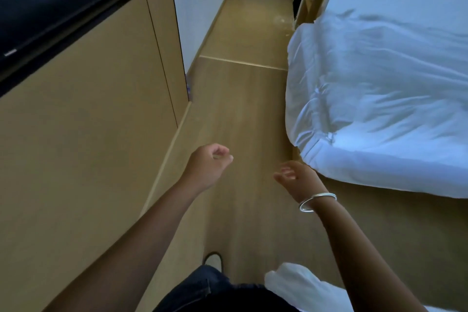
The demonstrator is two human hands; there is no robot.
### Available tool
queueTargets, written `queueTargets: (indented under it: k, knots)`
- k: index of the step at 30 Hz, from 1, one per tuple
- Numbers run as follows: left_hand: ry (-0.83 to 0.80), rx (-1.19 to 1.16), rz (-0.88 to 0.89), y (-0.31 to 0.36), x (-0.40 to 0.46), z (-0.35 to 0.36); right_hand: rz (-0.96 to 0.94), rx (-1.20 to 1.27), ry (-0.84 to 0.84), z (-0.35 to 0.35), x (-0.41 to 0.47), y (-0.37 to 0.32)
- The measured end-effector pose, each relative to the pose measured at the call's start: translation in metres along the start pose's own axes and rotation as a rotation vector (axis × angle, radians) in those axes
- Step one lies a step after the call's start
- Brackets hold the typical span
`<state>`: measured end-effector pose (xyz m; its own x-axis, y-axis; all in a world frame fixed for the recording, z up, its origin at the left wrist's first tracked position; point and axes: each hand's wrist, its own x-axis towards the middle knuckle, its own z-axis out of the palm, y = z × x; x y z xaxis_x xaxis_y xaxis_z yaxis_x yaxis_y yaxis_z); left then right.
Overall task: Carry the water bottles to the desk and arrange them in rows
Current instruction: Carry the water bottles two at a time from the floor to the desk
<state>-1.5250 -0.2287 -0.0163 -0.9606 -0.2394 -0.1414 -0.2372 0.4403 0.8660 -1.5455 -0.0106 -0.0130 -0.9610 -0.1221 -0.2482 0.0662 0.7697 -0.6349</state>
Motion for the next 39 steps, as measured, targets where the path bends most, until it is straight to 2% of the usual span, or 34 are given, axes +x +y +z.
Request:
queueTargets:
  k: [14,27,34,39]
  knots:
    - [-0.015,0.039,-0.08,-0.001,0.21,-0.014,-0.059,-0.159,-0.081,0.008,0.225,-0.044]
    - [0.123,0.034,-0.191,0.064,0.463,0.013,-0.136,-0.15,-0.155,-0.071,0.513,-0.08]
    - [0.15,-0.016,-0.294,0.063,0.553,0.017,-0.13,-0.197,-0.256,-0.079,0.616,-0.093]
    - [0.126,-0.04,-0.278,0.062,0.642,0.006,-0.125,-0.235,-0.292,-0.078,0.702,-0.112]
